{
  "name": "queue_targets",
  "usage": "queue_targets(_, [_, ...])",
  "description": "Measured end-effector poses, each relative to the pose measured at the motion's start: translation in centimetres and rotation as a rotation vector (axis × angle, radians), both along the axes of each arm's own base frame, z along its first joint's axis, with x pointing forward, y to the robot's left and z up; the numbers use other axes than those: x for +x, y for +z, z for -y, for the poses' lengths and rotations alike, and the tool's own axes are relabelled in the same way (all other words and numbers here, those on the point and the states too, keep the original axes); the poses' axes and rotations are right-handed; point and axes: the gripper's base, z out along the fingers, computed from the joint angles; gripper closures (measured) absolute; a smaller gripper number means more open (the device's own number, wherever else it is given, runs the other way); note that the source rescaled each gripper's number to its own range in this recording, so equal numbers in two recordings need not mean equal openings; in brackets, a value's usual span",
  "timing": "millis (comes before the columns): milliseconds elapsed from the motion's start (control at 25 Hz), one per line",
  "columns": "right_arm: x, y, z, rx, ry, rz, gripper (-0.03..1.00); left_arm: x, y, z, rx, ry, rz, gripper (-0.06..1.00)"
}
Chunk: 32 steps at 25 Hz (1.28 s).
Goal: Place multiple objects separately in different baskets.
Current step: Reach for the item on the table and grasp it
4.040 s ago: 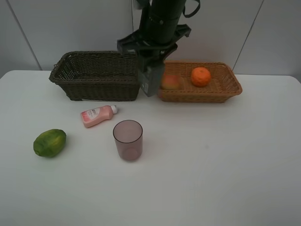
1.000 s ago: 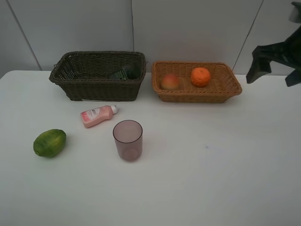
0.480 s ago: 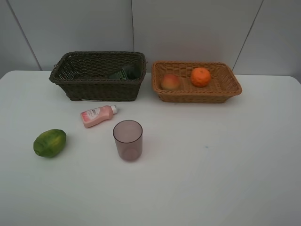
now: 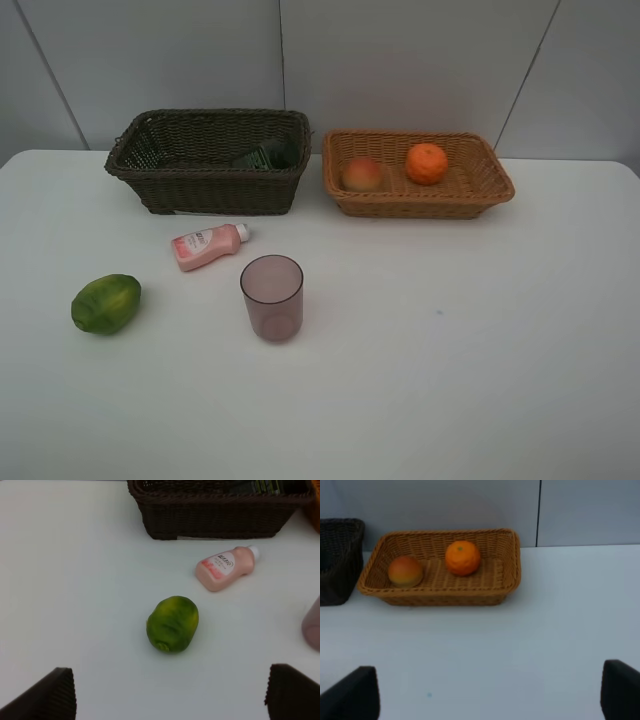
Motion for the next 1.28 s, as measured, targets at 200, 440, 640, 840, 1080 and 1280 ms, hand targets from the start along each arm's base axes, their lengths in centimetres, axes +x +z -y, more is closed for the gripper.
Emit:
queue_targets(200, [-1.0,-3.2,0.1,-0.006,-0.004,-0.016,0.03,0.0,0.0,0.0,0.000,0.000,0.000,-0.04])
queue_targets(440, [-1.0,-3.4,0.1,-0.007,-0.003,-0.026,0.03,0.0,0.0,0.0,0.000,0.000,0.000,-0.04])
queue_targets(640, [-1.0,-3.4,0.1,-0.007,-0.003,-0.026,0.03,0.0,0.0,0.0,0.000,0.000,0.000,-0.04])
queue_targets(840, [-1.0,-3.4,0.1,-0.007,-0.003,-0.026,0.03,0.0,0.0,0.0,0.000,0.000,0.000,-0.04])
queue_targets(1080, [-1.0,-3.4,0.1,-0.007,-0.003,-0.026,0.03,0.0,0.0,0.0,0.000,0.000,0.000,-0.04])
queue_targets(1280, [-1.0,-3.4,0.1,-0.007,-0.003,-0.026,0.03,0.0,0.0,0.0,0.000,0.000,0.000,-0.04])
